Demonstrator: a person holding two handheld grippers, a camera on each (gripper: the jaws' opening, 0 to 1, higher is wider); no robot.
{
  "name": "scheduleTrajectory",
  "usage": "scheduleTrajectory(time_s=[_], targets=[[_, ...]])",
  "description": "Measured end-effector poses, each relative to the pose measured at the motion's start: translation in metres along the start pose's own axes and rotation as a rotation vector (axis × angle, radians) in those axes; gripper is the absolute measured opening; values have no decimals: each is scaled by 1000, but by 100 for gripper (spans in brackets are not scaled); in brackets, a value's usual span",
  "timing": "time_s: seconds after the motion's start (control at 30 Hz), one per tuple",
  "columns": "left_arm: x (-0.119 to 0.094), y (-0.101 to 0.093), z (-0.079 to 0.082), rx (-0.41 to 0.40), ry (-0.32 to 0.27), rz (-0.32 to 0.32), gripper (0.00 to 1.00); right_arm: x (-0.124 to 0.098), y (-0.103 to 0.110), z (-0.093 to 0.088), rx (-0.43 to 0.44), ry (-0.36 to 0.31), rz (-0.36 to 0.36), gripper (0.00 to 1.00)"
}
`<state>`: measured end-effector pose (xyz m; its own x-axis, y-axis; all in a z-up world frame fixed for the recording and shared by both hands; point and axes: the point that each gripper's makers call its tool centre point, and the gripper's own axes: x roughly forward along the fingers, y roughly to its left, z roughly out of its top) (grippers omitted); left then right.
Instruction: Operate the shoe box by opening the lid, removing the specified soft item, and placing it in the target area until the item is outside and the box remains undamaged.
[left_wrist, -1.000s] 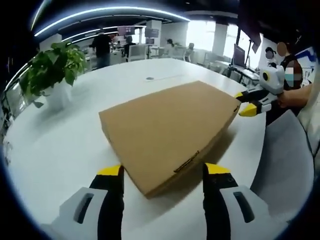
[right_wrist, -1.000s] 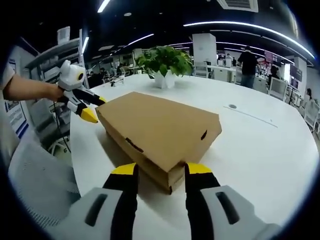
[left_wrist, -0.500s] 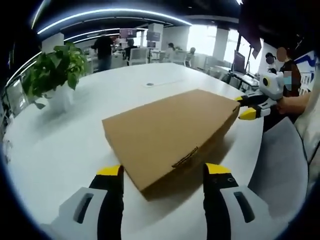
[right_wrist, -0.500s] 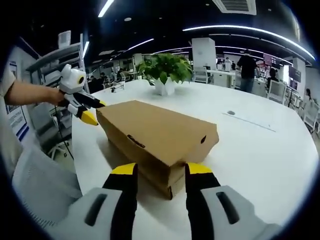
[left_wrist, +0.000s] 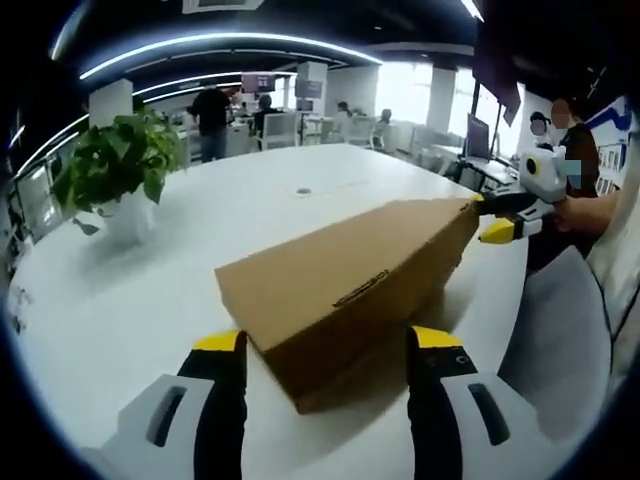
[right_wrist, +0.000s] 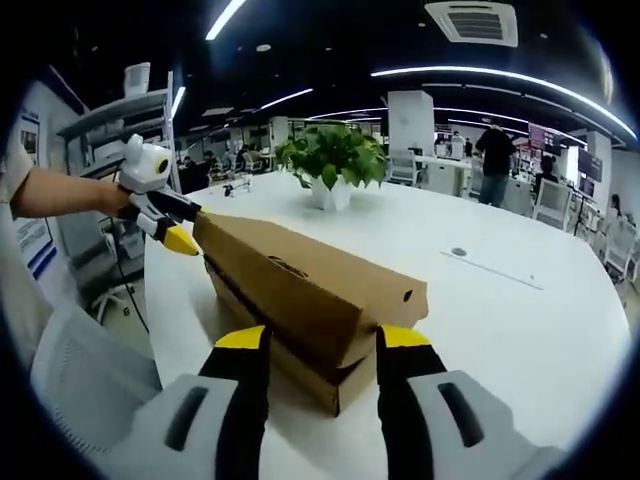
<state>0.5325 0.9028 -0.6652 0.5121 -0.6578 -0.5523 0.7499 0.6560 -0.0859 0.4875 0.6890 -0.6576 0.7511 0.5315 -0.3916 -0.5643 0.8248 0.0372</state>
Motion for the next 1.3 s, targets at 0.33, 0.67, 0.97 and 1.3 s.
scheduleTrajectory(time_s=[0.33, 0.67, 0.97, 1.3], targets=[[-5, 4, 21, 26, -35, 6, 66, -1, -4, 26, -40, -43, -1, 44], [-8, 11, 45, 34, -75, 20, 64, 3, -13, 48, -86, -73, 6, 47], [-5, 24, 62, 29, -104, 34, 59, 9, -23, 64, -107, -90, 5, 49], [-1, 47, 75, 49, -124, 82, 43, 16, -37, 76, -121, -102, -6, 48]])
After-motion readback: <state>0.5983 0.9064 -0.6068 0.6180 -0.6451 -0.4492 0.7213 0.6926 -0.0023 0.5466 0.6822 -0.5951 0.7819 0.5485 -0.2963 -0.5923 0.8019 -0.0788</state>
